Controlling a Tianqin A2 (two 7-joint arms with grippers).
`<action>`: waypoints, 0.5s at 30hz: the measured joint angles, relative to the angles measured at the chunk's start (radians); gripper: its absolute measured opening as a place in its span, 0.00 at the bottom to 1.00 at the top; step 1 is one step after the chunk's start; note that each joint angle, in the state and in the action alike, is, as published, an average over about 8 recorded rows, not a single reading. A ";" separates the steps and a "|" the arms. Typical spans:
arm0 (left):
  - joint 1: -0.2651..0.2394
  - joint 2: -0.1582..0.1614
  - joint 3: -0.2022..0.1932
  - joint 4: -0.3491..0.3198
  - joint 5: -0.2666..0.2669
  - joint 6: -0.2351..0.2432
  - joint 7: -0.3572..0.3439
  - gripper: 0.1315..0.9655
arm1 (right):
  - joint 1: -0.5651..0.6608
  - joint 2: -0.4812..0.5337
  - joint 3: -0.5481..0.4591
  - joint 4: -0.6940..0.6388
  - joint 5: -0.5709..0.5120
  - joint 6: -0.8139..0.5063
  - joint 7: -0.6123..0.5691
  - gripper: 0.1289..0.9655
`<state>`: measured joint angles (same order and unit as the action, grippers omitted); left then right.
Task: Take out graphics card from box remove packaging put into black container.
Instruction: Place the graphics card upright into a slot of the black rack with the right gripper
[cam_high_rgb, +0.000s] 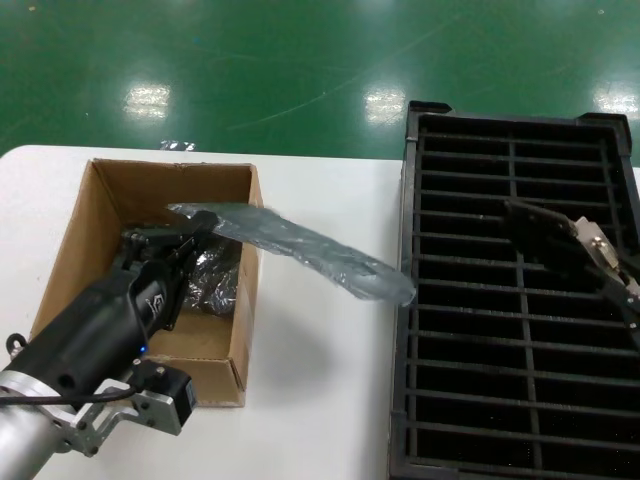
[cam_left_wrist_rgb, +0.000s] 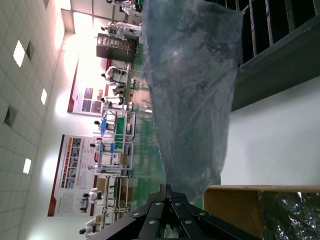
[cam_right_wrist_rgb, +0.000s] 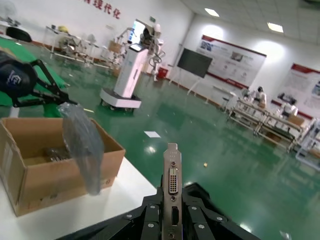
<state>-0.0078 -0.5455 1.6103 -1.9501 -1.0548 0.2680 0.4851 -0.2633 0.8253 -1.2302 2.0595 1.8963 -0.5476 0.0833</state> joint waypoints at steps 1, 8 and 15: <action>0.000 0.000 0.000 0.000 0.000 0.000 0.000 0.01 | -0.004 -0.001 -0.004 0.000 -0.008 0.010 0.007 0.08; 0.000 0.000 0.000 0.000 0.000 0.000 0.000 0.01 | 0.023 -0.015 -0.074 0.000 -0.056 0.068 0.038 0.08; 0.000 0.000 0.000 0.000 0.000 0.000 0.000 0.01 | 0.029 -0.016 -0.084 0.000 -0.061 0.074 0.041 0.08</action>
<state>-0.0078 -0.5455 1.6103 -1.9501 -1.0548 0.2680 0.4851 -0.2344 0.8089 -1.3141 2.0595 1.8352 -0.4733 0.1241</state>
